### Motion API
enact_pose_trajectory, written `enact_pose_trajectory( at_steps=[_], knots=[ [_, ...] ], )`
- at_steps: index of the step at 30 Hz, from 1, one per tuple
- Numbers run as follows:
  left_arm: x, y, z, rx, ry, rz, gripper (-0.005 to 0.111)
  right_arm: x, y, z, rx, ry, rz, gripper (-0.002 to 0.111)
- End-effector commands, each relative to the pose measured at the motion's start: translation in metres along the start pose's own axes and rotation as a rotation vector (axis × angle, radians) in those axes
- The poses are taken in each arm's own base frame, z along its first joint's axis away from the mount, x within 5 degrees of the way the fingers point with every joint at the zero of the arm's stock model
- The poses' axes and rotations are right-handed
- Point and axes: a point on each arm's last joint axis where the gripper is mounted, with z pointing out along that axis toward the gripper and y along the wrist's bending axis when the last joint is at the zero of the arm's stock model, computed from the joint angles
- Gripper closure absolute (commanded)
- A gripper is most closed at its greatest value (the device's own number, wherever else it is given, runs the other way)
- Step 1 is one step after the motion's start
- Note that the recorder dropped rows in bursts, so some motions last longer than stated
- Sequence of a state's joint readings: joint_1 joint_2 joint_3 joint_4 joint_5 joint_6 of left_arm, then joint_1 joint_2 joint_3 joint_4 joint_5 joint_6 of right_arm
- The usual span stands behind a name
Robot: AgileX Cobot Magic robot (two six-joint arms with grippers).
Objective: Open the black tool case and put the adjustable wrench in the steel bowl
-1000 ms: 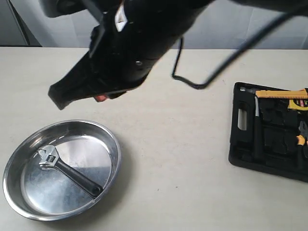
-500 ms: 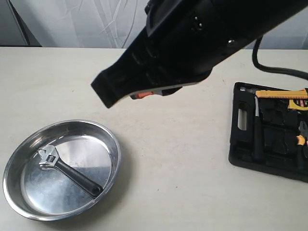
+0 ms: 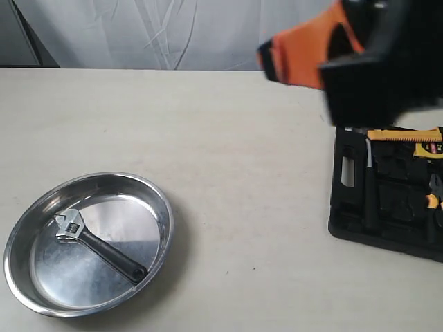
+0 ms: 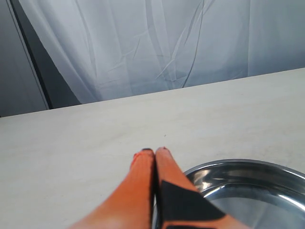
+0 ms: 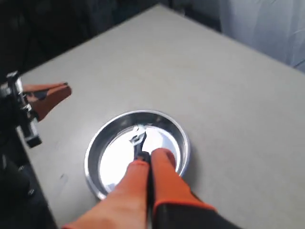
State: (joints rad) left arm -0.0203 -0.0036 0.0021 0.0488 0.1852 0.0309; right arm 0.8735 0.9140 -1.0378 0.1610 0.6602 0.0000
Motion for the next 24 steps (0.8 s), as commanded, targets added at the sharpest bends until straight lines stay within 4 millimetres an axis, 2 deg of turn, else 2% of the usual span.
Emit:
enact_pose_trajectory(
  at_steps=[1, 3, 4, 5, 6, 7, 8, 10, 13, 15, 24],
  knots=[
    [-0.001, 0.0, 0.0, 0.001, -0.004, -0.002, 0.106, 0.055, -0.03, -0.02, 0.146, -0.183, 0.083, 0.108],
    [-0.001, 0.0, 0.0, 0.001, -0.004, -0.002, 0.106, 0.086, -0.043, -0.025, 0.236, -0.235, 0.115, 0.108],
    [-0.001, 0.0, 0.0, 0.001, -0.004, -0.002, 0.106, 0.118, -0.054, -0.03, 0.333, -0.303, 0.138, 0.108],
    [-0.001, 0.0, 0.0, 0.001, -0.004, -0.002, 0.106, 0.134, -0.058, -0.031, 0.377, -0.33, 0.149, 0.108],
    [-0.001, 0.0, 0.0, 0.001, -0.004, -0.002, 0.106, 0.161, -0.064, -0.035, 0.46, -0.407, 0.158, 0.108],
    [-0.001, 0.0, 0.0, 0.001, -0.004, -0.002, 0.106, 0.171, -0.066, -0.036, 0.492, -0.436, 0.161, 0.108],
    [-0.001, 0.0, 0.0, 0.001, -0.004, -0.002, 0.106, 0.192, -0.07, -0.038, 0.564, -0.476, 0.17, 0.108],
    [-0.001, 0.0, 0.0, 0.001, -0.004, -0.002, 0.106, 0.214, -0.072, -0.04, 0.644, -0.53, 0.195, 0.108],
    [-0.001, 0.0, 0.0, 0.001, -0.004, -0.002, 0.106, 0.229, -0.072, -0.045, 0.73, -0.613, 0.205, 0.108],
    [-0.001, 0.0, 0.0, 0.001, -0.004, -0.002, 0.106, 0.232, -0.073, -0.045, 0.759, -0.579, 0.227, 0.108],
    [-0.001, 0.0, 0.0, 0.001, -0.004, -0.002, 0.106, 0.233, -0.074, -0.045, 0.762, -0.576, 0.229, 0.108]
  ],
)
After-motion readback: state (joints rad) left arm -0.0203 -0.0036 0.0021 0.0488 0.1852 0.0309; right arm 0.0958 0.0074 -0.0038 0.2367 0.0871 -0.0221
